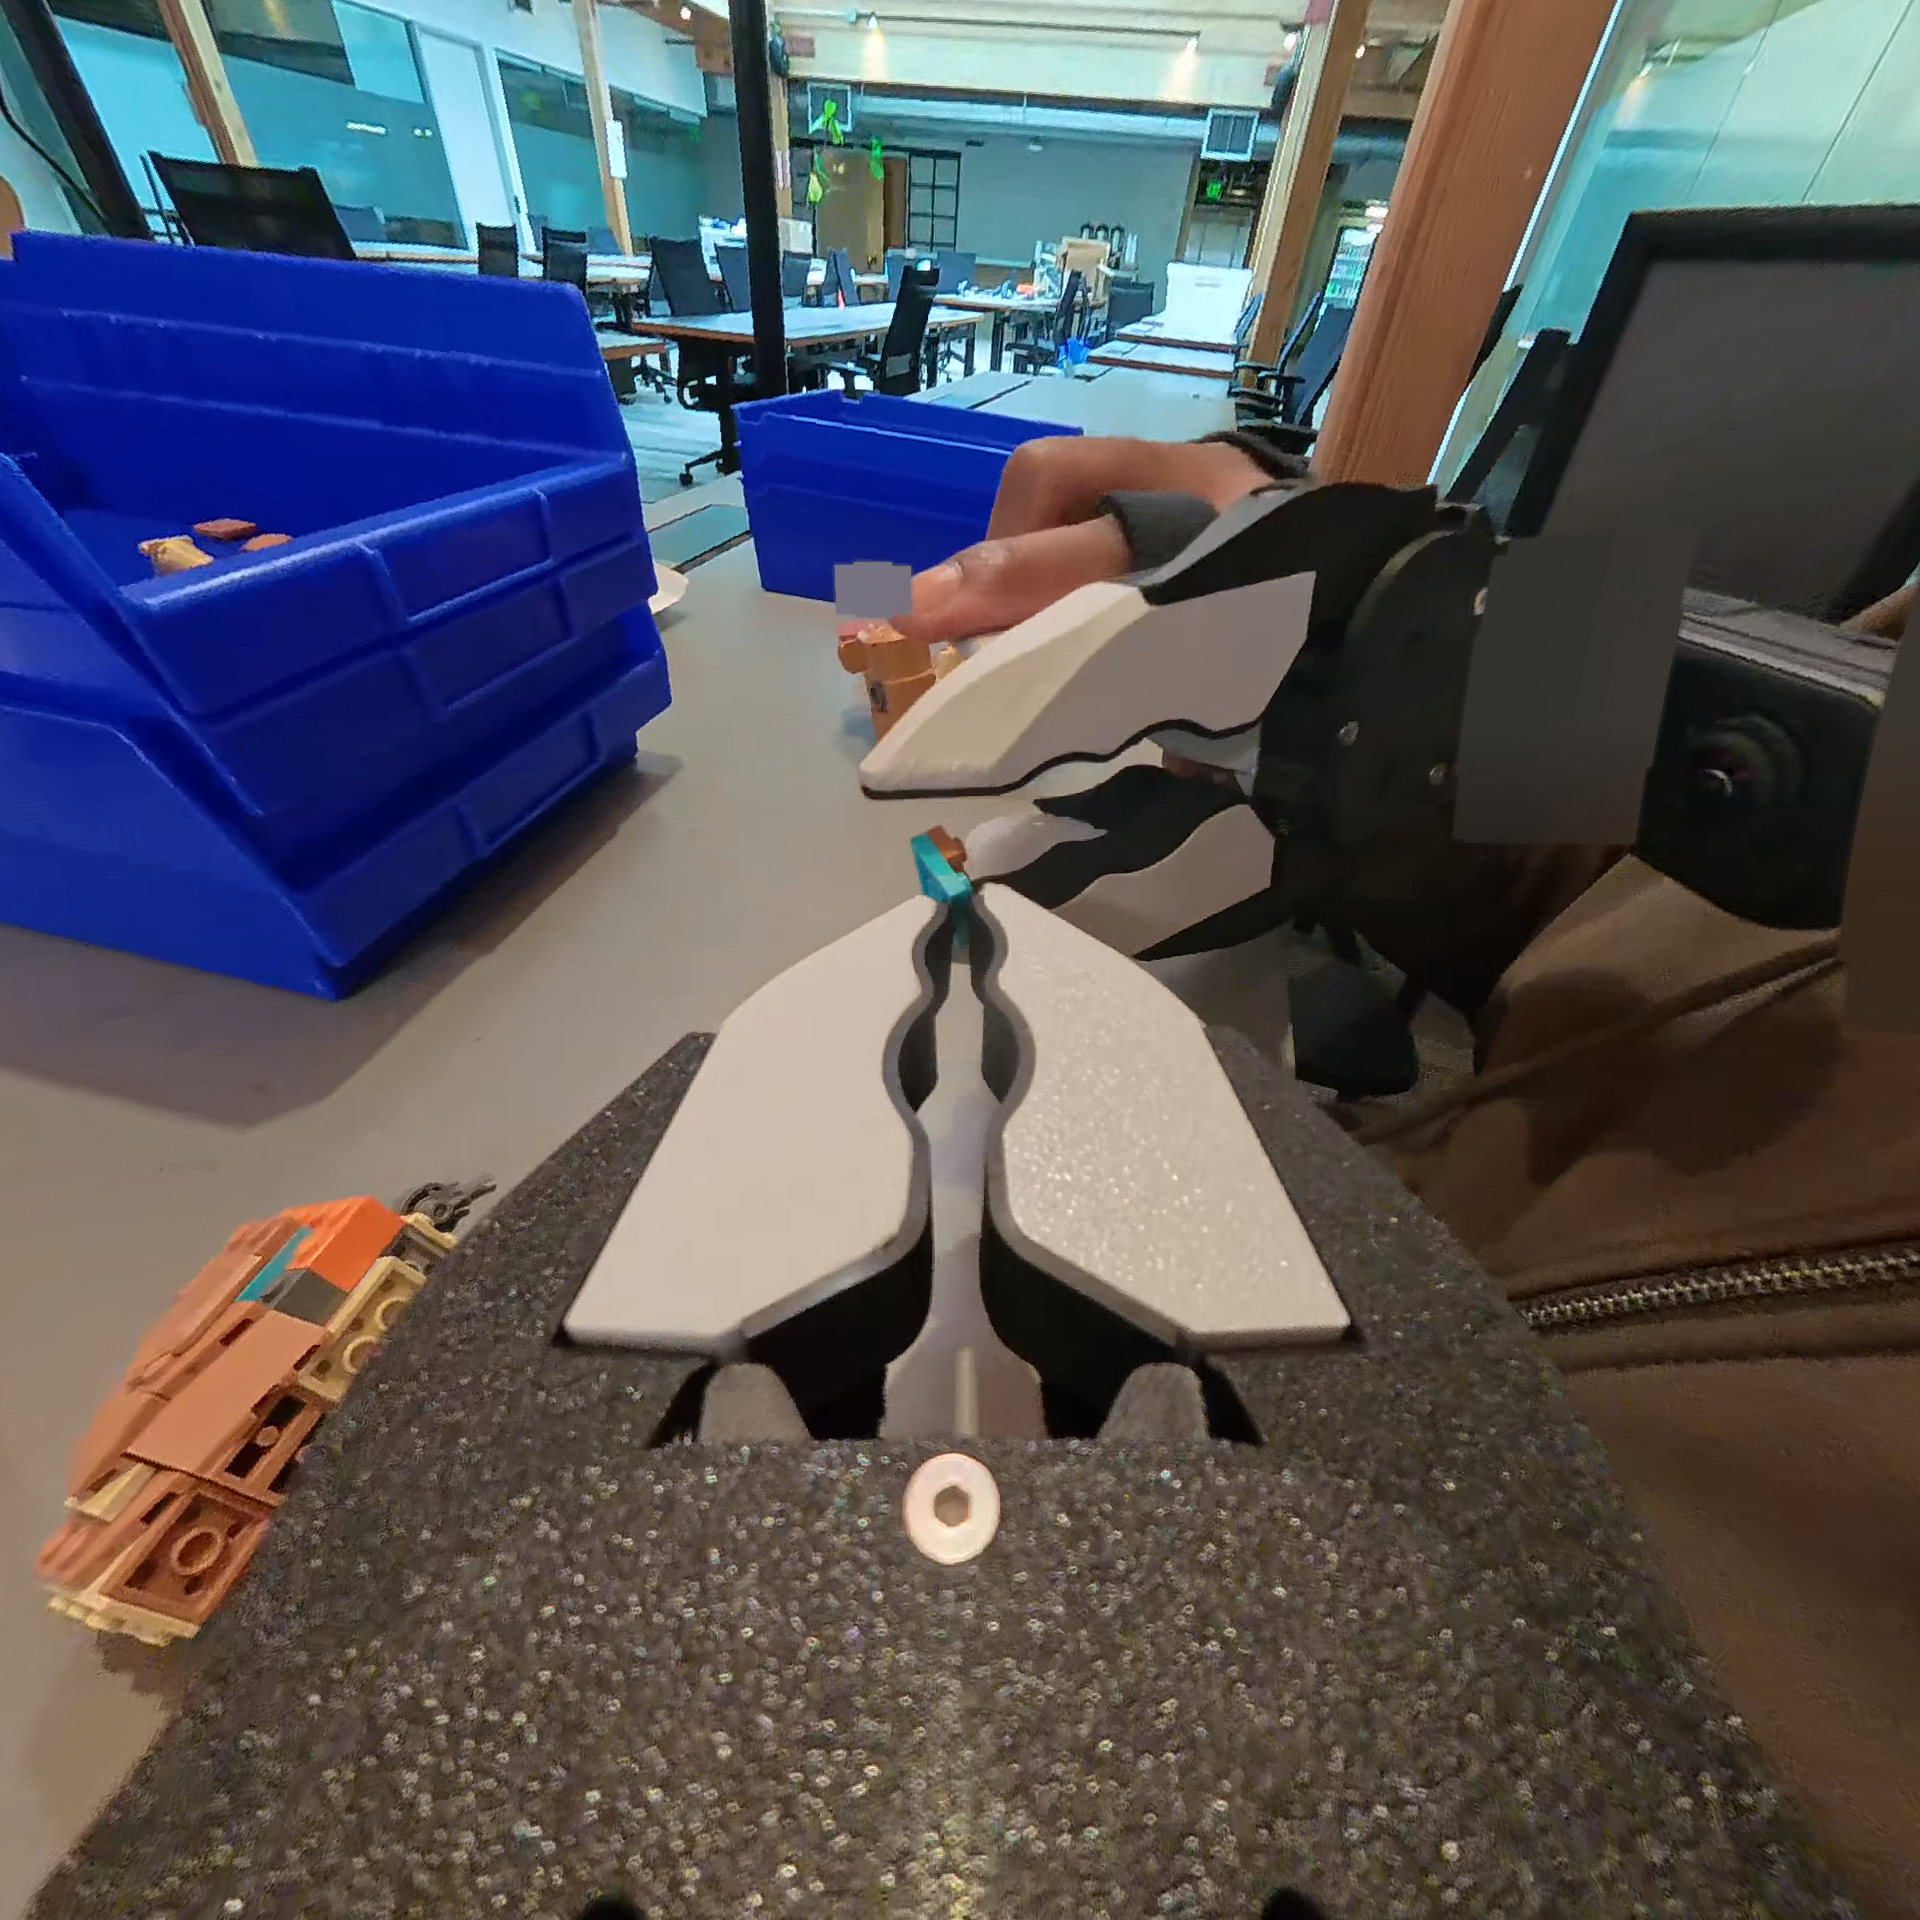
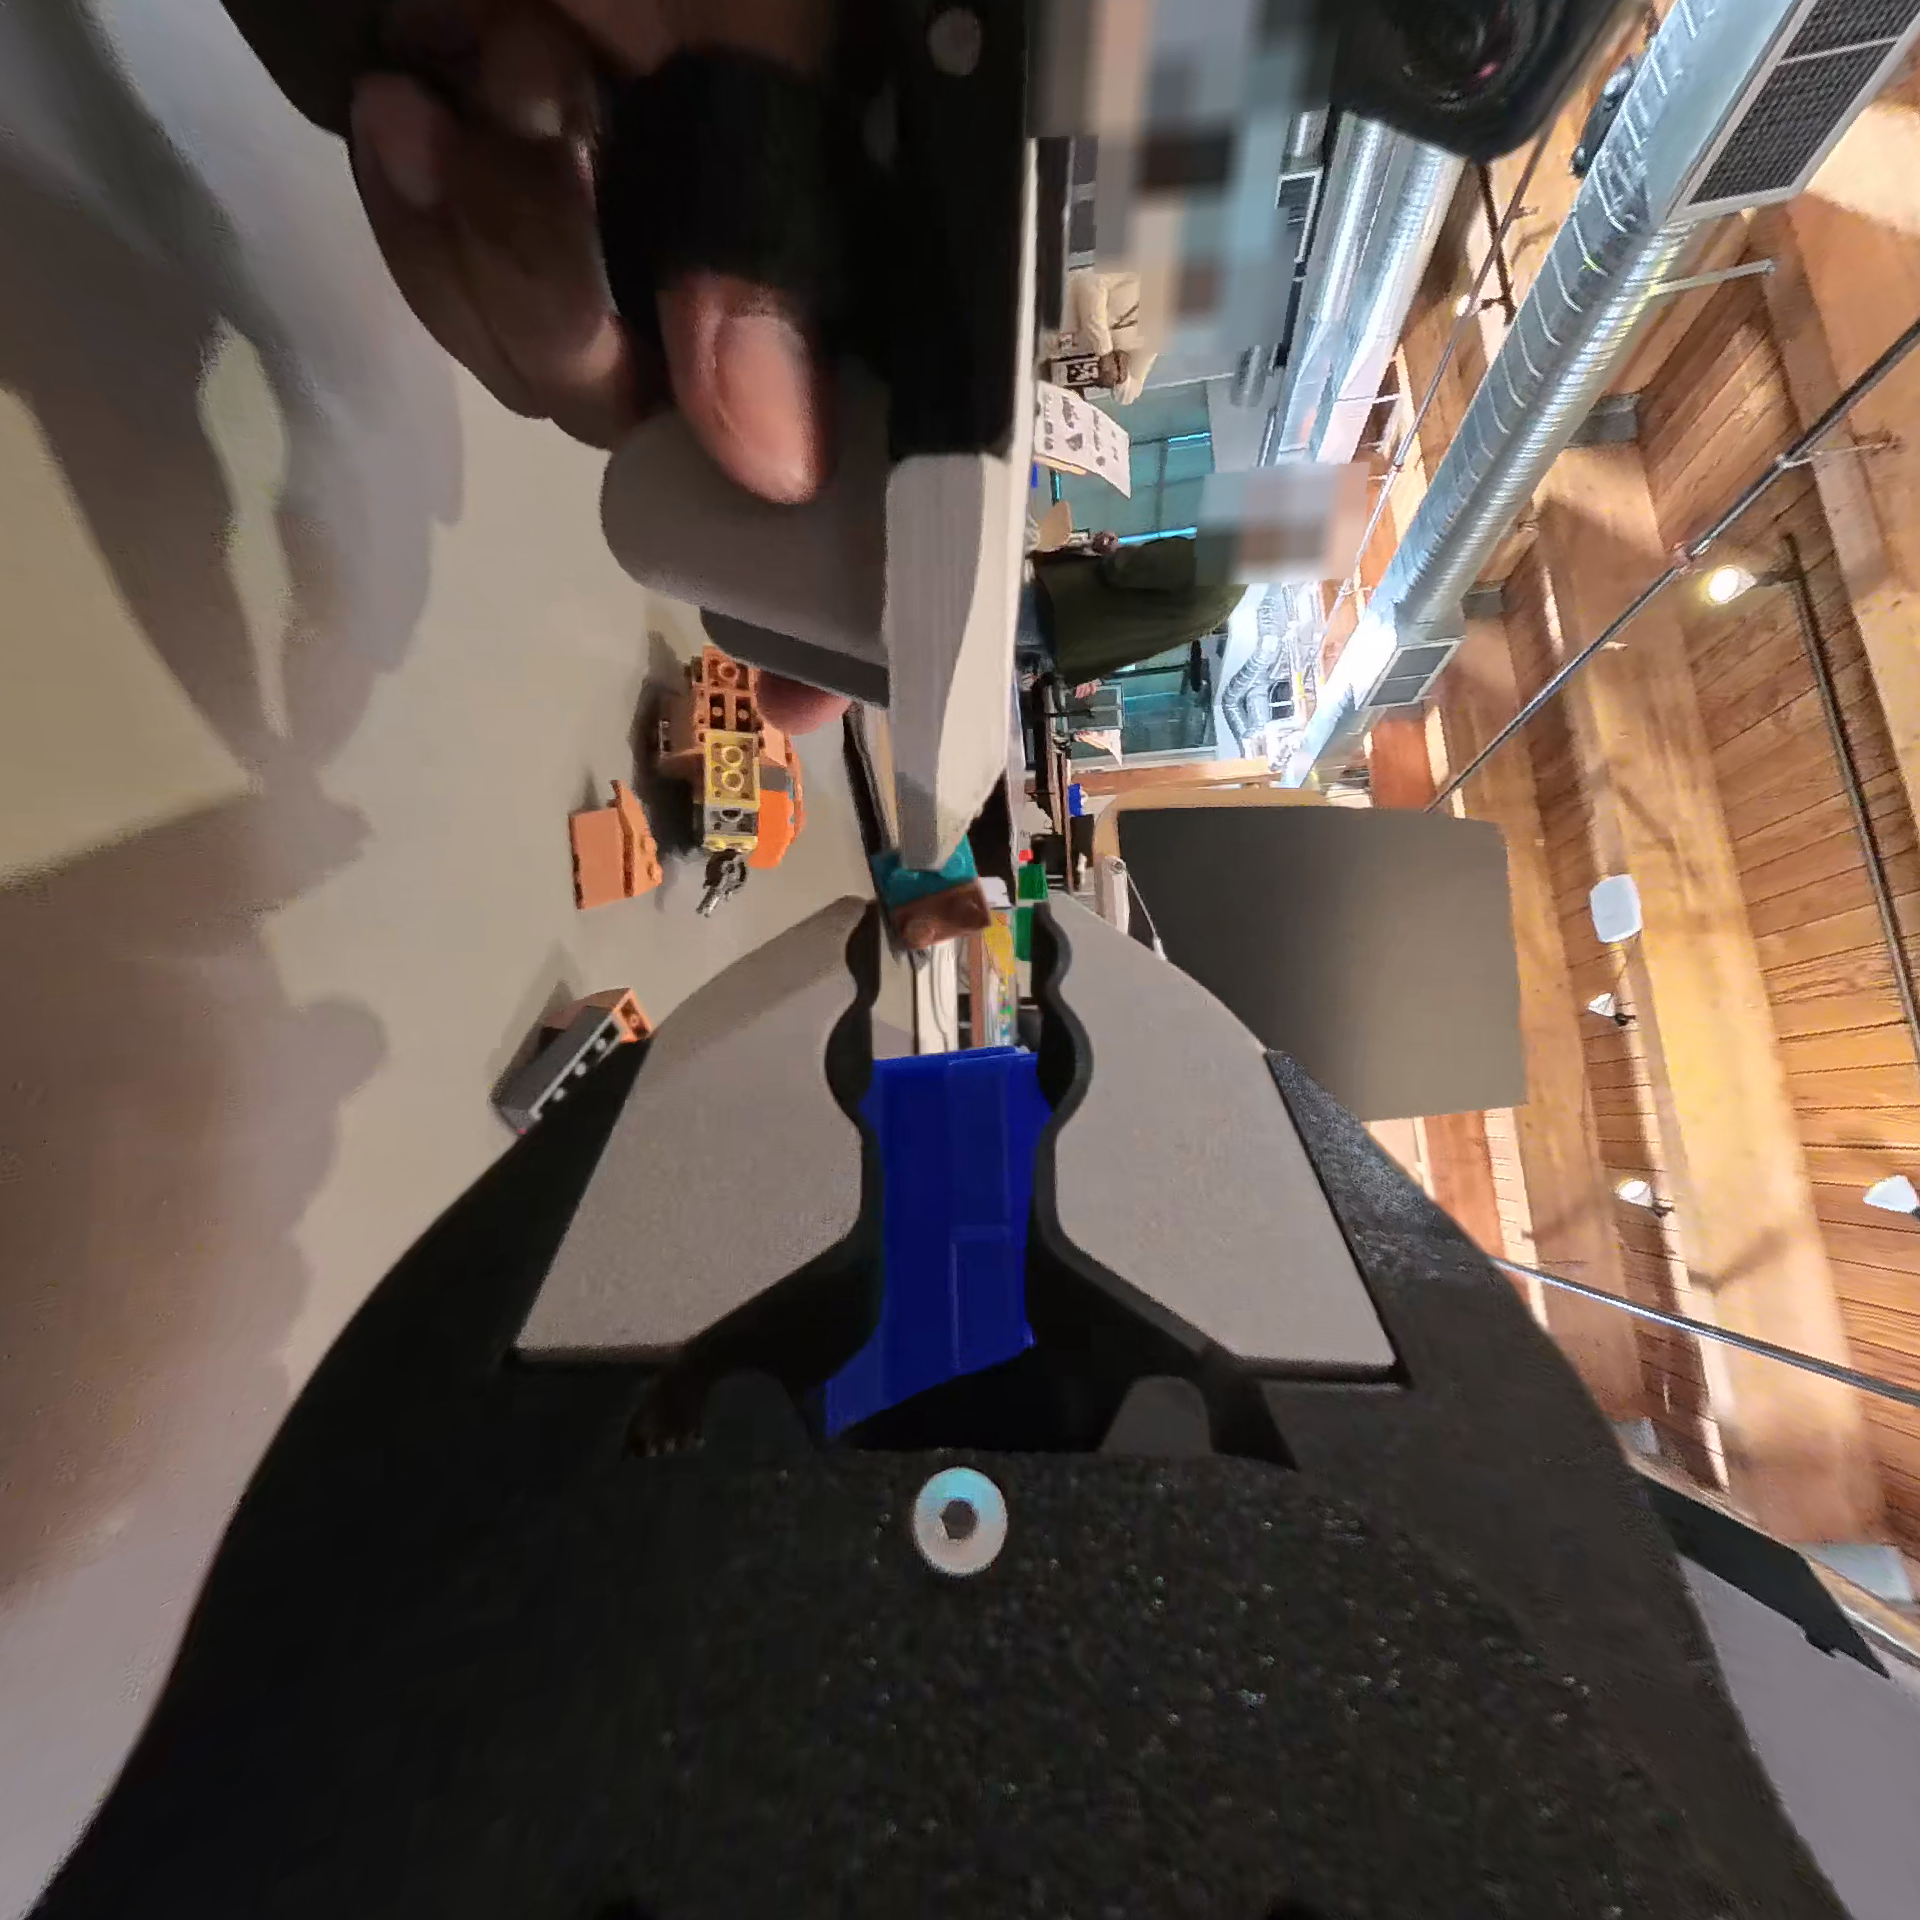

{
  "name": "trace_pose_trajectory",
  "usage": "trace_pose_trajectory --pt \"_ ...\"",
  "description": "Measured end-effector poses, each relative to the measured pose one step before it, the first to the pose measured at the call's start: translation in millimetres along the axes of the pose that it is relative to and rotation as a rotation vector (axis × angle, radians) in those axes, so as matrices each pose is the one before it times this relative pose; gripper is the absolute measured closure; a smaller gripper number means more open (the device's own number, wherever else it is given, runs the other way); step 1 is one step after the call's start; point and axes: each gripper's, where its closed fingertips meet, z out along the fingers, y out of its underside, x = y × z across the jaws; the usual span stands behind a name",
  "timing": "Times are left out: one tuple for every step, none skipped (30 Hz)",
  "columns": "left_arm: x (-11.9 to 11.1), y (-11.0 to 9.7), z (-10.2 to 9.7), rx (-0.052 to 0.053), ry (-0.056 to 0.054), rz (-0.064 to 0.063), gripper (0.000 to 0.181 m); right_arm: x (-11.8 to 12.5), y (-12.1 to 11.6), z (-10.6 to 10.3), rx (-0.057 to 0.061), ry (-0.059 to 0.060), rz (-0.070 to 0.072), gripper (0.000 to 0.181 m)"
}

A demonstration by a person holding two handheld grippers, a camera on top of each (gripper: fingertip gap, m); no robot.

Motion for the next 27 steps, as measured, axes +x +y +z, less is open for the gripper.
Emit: trace_pose_trajectory --pt "1.06 0.51 0.22 -0.0042 0.0054 0.002 0.179 -1.33 -0.02 1.26 -0.0048 -0.0022 -0.007 0.156" --pt "1.54 0.06 0.31 -0.0021 0.0079 0.0026 0.179 -1.46 0.21 1.36 -0.0036 -0.0034 -0.0049 0.158" --pt "0.32 0.54 0.12 -0.0043 0.0002 0.0026 0.179 -1.57 0.53 1.27 -0.0036 -0.0024 -0.0055 0.161" --pt "-1.08 1.12 0.14 -0.007 -0.0069 0.0023 0.178 -1.34 0.76 1.21 -0.0045 -0.0013 -0.0049 0.162" --pt "-0.72 0.61 -0.02 -0.002 -0.0024 -0.0001 0.178 -0.93 0.65 0.79 -0.0032 -0.0021 -0.0001 0.162" --pt "-0.44 -0.45 0.02 0.0061 -0.0013 -0.0005 0.178 -0.23 0.32 0.5 -0.0016 -0.0007 0.0075 0.162" --pt "-0.35 -1.18 -0.02 0.0099 -0.003 0.0004 0.178 0.75 0.39 0.28 -0.0016 0.0036 0.0113 0.162" --pt "-0.2 -1.06 0.27 0.0071 -0.0043 0.0032 0.178 1.09 0.86 0.21 -0.0058 0.0056 0.0077 0.162" --pt "-1.65 -0.23 0.56 0.0016 -0.0163 0.0045 0.176 0.49 1.26 0.29 -0.0095 0.0027 0.0011 0.163" --pt "-2.47 0.11 0.35 -0.0019 -0.022 0.0077 0.171 -0.17 1.03 0.27 -0.0069 0.0007 -0.002 0.163" --pt "-1.49 0.55 0.44 -0.0048 -0.0142 0.0089 0.167 -0.3 0.58 0.17 -0.005 0.0002 -0.0004 0.163" --pt "0.21 0.4 0.41 -0.0035 -0.0026 0.0074 0.166 -0.52 0.38 0.23 -0.0043 0.0 -0.0009 0.163" --pt "0.95 0.37 0.66 -0.0029 0.0036 0.0032 0.165 -0.44 -0.18 0.08 -0.0012 0.0006 -0.003 0.163" --pt "0.35 0.44 0.77 -0.0028 0.0001 -0.0002 0.165 -0.43 -0.55 -0.1 0.0006 -0.0004 -0.003 0.163" --pt "-0.57 0.32 0.46 -0.0024 -0.0044 -0.0008 0.165 -0.2 -0.89 -0.21 0.0019 -0.0005 -0.0013 0.163" --pt "-0.55 -0.28 0.1 0.0022 -0.0026 0.0 0.167 -0.02 -1.21 -0.32 0.0038 0.0002 -0.0001 0.163" --pt "2.09 -0.9 -0.38 0.0064 0.0143 0.0015 0.172 0.0 -0.63 -0.13 0.0001 0.0001 -0.0012 0.163" --pt "1.52 -0.39 -0.17 0.0026 0.0101 -0.0011 0.176 0.3 -0.35 -0.02 -0.0016 0.0021 -0.0027 0.163" --pt "0.14 0.66 -0.11 -0.0053 0.0023 0.0043 0.176 -0.23 0.01 -0.08 -0.0011 -0.0023 -0.0026 0.163" --pt "-0.05 0.94 -0.07 -0.0086 -0.0001 0.0037 0.176 -0.82 -0.22 -0.08 0.0002 -0.0067 -0.0012 0.163" --pt "-0.96 0.5 -0.02 -0.0059 -0.0095 0.0074 0.176 -0.66 0.18 0.18 -0.003 -0.0058 0.0005 0.163" --pt "-1.29 0.16 -0.11 -0.0038 -0.0156 0.0135 0.177 -0.02 0.47 0.26 -0.0075 -0.0014 -0.003 0.163" --pt "0.01 0.16 -0.05 -0.0059 -0.0089 0.0168 0.177 0.04 0.06 0.21 -0.0062 0.002 -0.0098 0.163" --pt "0.79 0.21 0.29 -0.0062 -0.0026 0.0142 0.177 -0.19 -0.33 0.19 -0.0042 0.0004 -0.0098 0.163" --pt "0.58 0.37 0.56 -0.0055 -0.0038 0.0099 0.177 -0.7 -0.28 0.47 -0.004 -0.0026 -0.0046 0.162" --pt "0.51 0.51 0.65 -0.0061 -0.0044 0.0088 0.177 -0.83 0.01 0.77 -0.0058 -0.0033 -0.0017 0.162" --pt "-0.51 0.69 0.44 -0.0065 -0.0094 0.0079 0.177 -0.65 0.53 0.96 -0.0072 -0.0012 -0.0035 0.162"
